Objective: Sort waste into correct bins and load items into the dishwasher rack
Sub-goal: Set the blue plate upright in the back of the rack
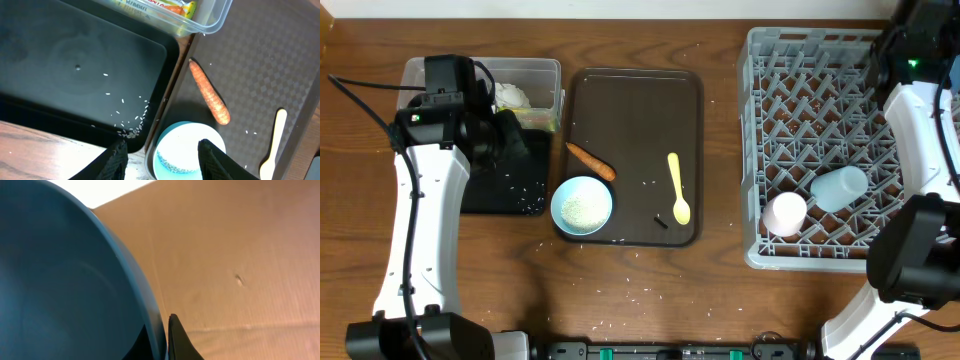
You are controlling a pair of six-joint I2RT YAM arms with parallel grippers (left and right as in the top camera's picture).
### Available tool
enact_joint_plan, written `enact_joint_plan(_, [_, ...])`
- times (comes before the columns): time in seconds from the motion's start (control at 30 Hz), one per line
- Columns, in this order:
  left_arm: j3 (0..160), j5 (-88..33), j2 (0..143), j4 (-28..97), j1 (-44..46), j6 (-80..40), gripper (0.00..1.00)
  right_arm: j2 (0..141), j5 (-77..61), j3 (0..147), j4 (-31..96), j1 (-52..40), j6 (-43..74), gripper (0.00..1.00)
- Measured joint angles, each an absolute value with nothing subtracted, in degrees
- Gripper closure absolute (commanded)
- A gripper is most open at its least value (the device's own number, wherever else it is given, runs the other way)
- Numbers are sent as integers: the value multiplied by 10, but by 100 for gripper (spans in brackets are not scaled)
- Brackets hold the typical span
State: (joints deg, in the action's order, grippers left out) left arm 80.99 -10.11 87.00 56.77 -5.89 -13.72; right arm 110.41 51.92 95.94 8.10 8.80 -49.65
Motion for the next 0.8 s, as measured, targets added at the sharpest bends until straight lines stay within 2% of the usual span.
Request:
enact_joint_plan(0.47, [810,-101,870,549,-59,-137,51,1124,446,962,123,125,-521,97])
enact_joint_plan(0.57, [810,-101,870,548,-59,-137,51,1125,426,974,159,125,-520,58])
enact_joint_plan(0.63, [810,-101,870,548,-59,-137,51,1131,412,974,187,125,-515,44])
enact_joint_plan(0.7, [810,-101,870,548,-59,-137,51,1140,402,975,192,124,-501,24])
enact_joint_plan(0.8, [810,-101,870,548,-59,-137,51,1143,385,975,197,120,-465,11])
